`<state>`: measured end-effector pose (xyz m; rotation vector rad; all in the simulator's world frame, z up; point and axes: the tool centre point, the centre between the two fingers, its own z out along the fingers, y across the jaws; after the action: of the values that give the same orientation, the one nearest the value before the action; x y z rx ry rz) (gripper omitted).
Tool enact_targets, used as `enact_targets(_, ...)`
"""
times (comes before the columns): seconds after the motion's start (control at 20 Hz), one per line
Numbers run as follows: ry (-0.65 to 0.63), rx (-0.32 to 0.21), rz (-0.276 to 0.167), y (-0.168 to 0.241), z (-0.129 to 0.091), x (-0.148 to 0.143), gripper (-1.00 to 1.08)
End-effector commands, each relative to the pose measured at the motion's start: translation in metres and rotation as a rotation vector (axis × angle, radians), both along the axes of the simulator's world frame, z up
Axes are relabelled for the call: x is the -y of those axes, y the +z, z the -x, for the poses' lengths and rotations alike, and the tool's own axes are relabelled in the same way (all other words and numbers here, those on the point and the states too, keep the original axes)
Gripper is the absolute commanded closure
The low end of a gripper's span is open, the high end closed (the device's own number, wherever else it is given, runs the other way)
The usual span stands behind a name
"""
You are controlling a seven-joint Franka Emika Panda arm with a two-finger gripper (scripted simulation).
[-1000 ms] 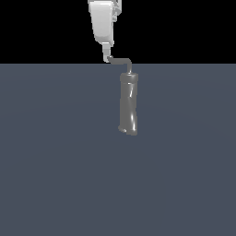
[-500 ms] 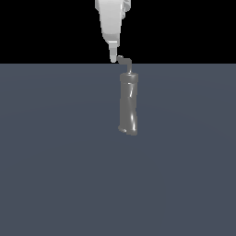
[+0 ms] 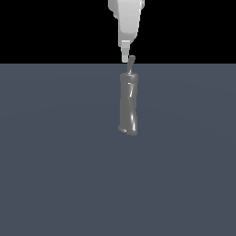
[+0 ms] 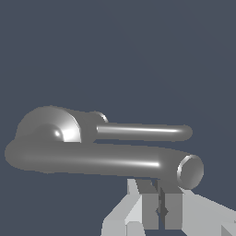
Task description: Turn on the faucet by rotating a designated handle.
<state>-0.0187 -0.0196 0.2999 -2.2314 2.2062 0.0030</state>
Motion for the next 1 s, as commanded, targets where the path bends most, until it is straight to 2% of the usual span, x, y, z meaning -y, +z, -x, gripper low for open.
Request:
enact_targets(0.0, -0.034, 0.0, 0.004, 0.0, 0.003, 0.037, 1.08)
enact_targets(0.2, -0.037, -0.001, 0.004, 0.0, 0.006, 0.058, 1.08)
enact_targets(0.25, 0.01, -0.001, -0.001, 0.0, 0.002, 0.024, 1.08)
enact_targets(0.95, -0.016, -0.001, 0.002, 0.0, -0.026, 0.076, 1.08)
